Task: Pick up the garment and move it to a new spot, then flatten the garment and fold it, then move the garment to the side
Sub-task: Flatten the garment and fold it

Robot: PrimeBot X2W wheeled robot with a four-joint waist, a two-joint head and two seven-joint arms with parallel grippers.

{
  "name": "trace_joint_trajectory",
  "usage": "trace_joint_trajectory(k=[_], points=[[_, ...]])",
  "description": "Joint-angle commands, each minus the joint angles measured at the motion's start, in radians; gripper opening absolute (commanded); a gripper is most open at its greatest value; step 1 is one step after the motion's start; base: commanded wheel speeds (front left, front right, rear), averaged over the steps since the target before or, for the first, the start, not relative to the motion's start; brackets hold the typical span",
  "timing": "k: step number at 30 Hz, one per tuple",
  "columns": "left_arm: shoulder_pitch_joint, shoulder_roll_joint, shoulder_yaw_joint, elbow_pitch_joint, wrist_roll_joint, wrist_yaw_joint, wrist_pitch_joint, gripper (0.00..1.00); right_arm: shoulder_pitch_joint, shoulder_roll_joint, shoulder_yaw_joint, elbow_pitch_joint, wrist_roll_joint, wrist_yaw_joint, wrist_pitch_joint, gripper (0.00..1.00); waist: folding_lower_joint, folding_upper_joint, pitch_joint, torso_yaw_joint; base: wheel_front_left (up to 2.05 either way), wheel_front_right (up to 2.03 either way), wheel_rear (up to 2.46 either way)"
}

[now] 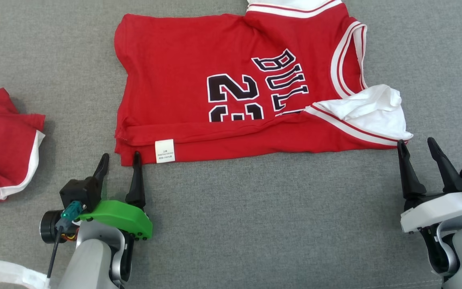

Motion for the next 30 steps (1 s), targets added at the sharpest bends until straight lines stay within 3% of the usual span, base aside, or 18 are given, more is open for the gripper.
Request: trace_joint_trajectory(k=[1, 6, 7, 8, 9, 10, 19, 30], points=[[-0.026, 0.000, 0.002, 0.016, -0.017, -0.010, 0.007, 1.00, -0.030, -0.007, 0.016, 0.021, 0.013, -0.002, -0.003, 1.00, 0.0000, 0.0000, 0.021, 0.001, 0.00, 0.00, 0.00], [-0.069, -0.005, -0.007, 0.079, -0.040, -0.038, 0.035, 1.00, -0.105, -0.029, 0.083, 0.105, 0.067, -0.002, 0.008, 1.00, 0.0000, 0.0000, 0.045, 0.008, 0.00, 0.00, 0.00], [-0.073, -0.007, -0.009, 0.086, -0.048, -0.043, 0.038, 0.93, -0.115, -0.032, 0.094, 0.122, 0.078, -0.002, 0.014, 1.00, 0.0000, 0.0000, 0.047, 0.008, 0.00, 0.00, 0.00], [-0.075, -0.010, -0.010, 0.095, -0.062, -0.051, 0.046, 0.37, -0.125, -0.034, 0.109, 0.137, 0.093, -0.002, 0.024, 0.65, 0.0000, 0.0000, 0.049, 0.010, 0.00, 0.00, 0.00], [-0.076, -0.012, -0.013, 0.101, -0.070, -0.057, 0.052, 0.00, -0.133, -0.037, 0.121, 0.148, 0.104, -0.002, 0.032, 0.22, 0.0000, 0.0000, 0.050, 0.010, 0.00, 0.00, 0.00], [-0.076, -0.016, -0.016, 0.106, -0.078, -0.063, 0.056, 0.00, -0.140, -0.041, 0.134, 0.159, 0.119, -0.002, 0.037, 0.00, 0.0000, 0.0000, 0.051, 0.011, 0.00, 0.00, 0.00], [-0.036, -0.017, -0.004, 0.008, -0.127, -0.073, 0.044, 0.00, -0.112, -0.074, 0.149, 0.097, 0.184, -0.002, 0.005, 0.00, 0.0000, 0.0000, 0.026, 0.025, 0.00, 0.00, 0.00], [0.114, 0.042, 0.004, -0.251, -0.140, -0.001, 0.205, 0.00, 0.093, -0.061, 0.061, -0.090, 0.159, -0.002, 0.027, 0.00, 0.0000, 0.0000, -0.038, 0.016, 0.00, 0.00, 0.00]])
